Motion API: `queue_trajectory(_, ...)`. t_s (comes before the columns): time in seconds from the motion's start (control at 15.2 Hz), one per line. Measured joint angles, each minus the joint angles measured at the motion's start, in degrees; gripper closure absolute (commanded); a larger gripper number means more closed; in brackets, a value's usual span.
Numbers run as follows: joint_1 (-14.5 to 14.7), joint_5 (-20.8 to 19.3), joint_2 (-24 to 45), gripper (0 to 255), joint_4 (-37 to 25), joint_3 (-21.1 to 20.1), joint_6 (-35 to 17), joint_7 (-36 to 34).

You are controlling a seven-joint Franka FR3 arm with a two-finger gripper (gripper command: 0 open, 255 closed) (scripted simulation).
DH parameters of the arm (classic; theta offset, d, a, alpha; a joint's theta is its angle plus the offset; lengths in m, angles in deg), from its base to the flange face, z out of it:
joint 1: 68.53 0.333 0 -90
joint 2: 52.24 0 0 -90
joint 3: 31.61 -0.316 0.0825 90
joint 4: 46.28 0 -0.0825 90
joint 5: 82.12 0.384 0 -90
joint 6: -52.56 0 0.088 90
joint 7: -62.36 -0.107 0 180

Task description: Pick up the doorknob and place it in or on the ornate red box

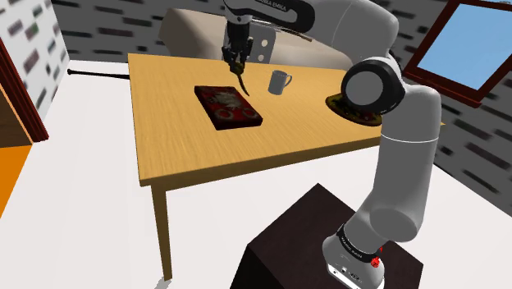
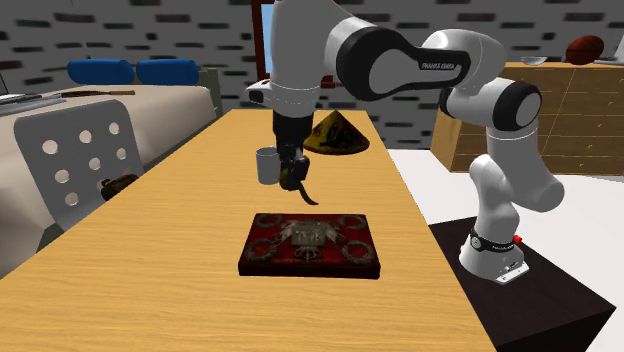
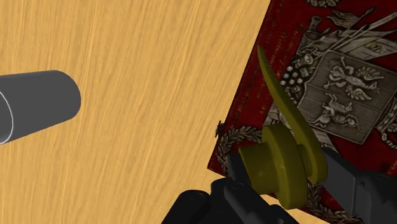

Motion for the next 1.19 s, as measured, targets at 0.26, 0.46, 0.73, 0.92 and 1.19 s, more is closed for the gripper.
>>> queue_trajectory(0.26,3.52,-0.65,5.82,255,-9.47,-0.73,4.43,-3.03)
queue_trajectory(0.46,4.08,-0.70,5.86,255,-8.23,-0.91,3.41,-4.09)
queue_trajectory(0.73,3.83,-0.66,3.69,255,-1.84,-1.05,-0.84,-5.11)
queue_trajectory(0.92,3.62,-0.62,2.02,255,3.19,-1.15,-4.16,-5.85)
queue_trajectory(1.19,3.40,-0.60,1.23,255,7.72,-1.20,-7.65,-6.55)
